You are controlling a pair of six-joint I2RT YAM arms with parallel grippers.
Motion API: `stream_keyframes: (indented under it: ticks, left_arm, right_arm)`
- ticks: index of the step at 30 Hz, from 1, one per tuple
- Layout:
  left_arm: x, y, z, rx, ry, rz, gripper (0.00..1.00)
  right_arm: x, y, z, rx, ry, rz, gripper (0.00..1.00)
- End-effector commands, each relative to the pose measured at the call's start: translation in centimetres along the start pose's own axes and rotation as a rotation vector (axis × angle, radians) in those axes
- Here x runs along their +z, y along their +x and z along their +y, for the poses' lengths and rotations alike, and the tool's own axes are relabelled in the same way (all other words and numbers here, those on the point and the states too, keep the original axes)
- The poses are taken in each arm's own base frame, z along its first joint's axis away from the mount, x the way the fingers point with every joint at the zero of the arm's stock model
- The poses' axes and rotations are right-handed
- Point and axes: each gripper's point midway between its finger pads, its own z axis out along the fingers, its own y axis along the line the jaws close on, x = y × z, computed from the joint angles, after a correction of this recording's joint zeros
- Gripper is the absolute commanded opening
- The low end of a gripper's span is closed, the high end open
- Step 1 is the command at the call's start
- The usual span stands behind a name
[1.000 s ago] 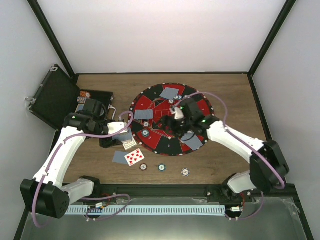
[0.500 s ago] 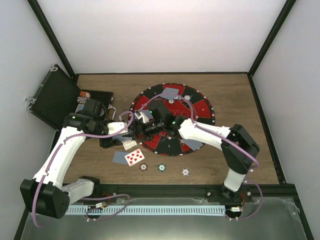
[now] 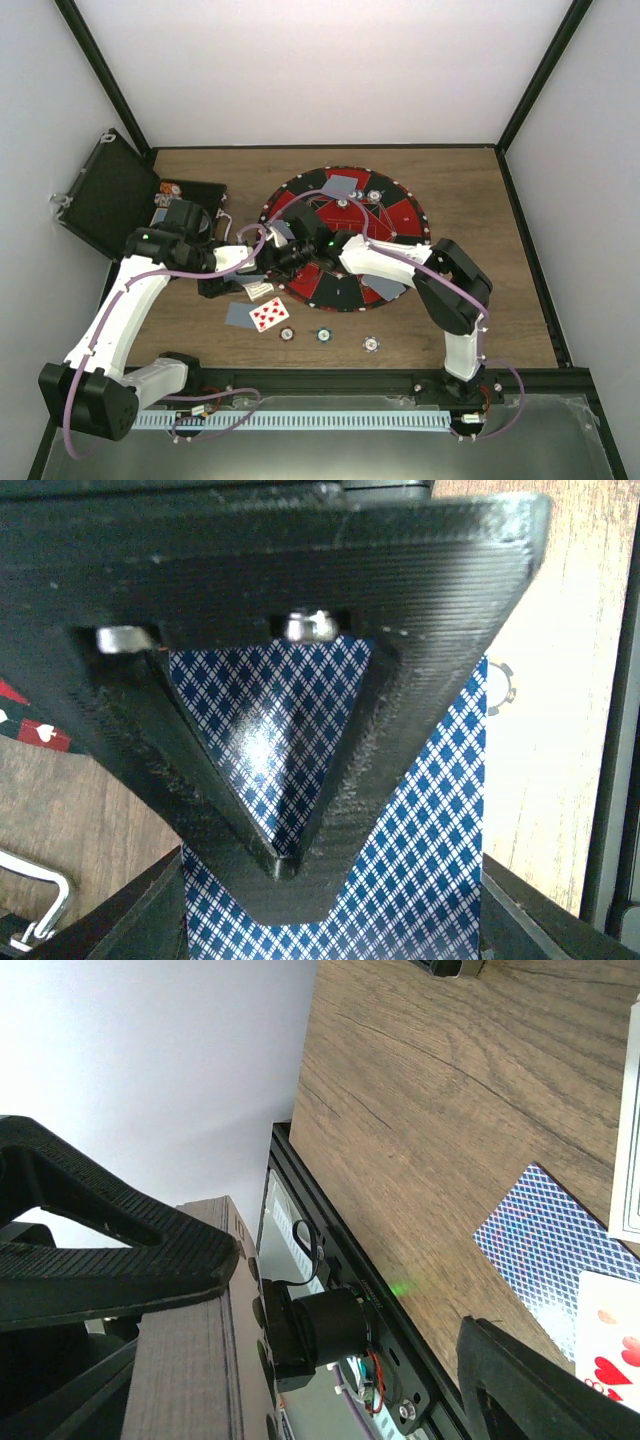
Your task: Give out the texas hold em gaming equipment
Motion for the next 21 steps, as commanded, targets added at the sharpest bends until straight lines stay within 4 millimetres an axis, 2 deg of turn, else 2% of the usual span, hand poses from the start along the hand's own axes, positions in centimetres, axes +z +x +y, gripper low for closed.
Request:
stream_keyframes:
  ticks: [1,6,10,14,19,21]
  left_arm:
    - [-0.9,-0.8,0.0,0.032,-0.019,-0.031,0.04]
    - [-1.0,-0.9,0.1,0.032,-0.02,-0.034,0.04]
    - [-0.9,-0.9,0.1,0.031,-0.019,-0.033,0.04]
    - [-0.8,-1.0,0.2,0.031,-0.017,-0.037,0.04]
    - [-0.8,-1.0,0.3,0.025,-0.017,-0.038,0.04]
    - [-0.7,-0.9,0.3,0.024,-0.017,-0.034,0.04]
  right_arm:
    - [-0.2,-0.7,0.8,-0.019,-0.021,-0.01,0.73]
    - [-2.0,-0.6,-1.9,0.016,0.03,-0.038,0.71]
    - [-3.9,-0.3,-3.0,0.021,0.044,-0.068,0.67]
    - [-5.0,-0.2,-2.7,0.011,0.041,-0.084,0.61]
    - [-5.5,-0.4,-1.4,-0.011,0.022,-0.096,0.48]
    - [-5.7,-0.4,-1.0,-0.013,0.014,-0.101,0.39]
